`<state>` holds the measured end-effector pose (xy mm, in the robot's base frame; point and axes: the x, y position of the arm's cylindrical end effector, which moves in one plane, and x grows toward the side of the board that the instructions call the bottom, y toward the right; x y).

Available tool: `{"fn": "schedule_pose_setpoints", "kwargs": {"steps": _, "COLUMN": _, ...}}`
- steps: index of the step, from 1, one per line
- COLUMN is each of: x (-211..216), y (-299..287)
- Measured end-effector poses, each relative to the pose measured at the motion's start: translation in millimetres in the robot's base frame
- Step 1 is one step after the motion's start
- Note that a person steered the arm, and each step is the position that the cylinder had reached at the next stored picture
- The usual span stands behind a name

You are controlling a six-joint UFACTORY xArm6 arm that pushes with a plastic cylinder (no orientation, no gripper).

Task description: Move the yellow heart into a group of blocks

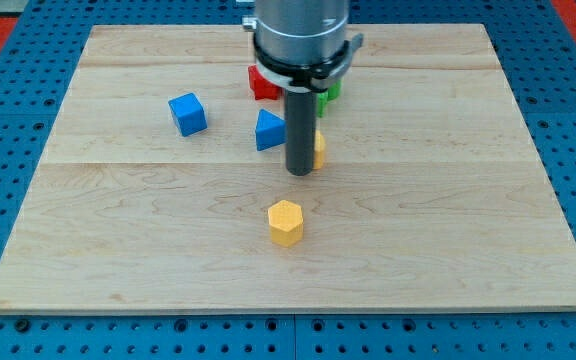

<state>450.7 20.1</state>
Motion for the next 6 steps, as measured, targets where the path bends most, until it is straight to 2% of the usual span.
{"fn": "schedule_pose_setpoints", "kwargs": {"steps": 2, "x": 0.0, "y": 43.3}}
{"fn": "schedule_pose_setpoints", "kwargs": {"steps": 3, "x": -1.4, "y": 44.1}}
{"fn": "schedule_pose_setpoints", "kwargs": {"steps": 6, "x": -41.6, "y": 4.3}}
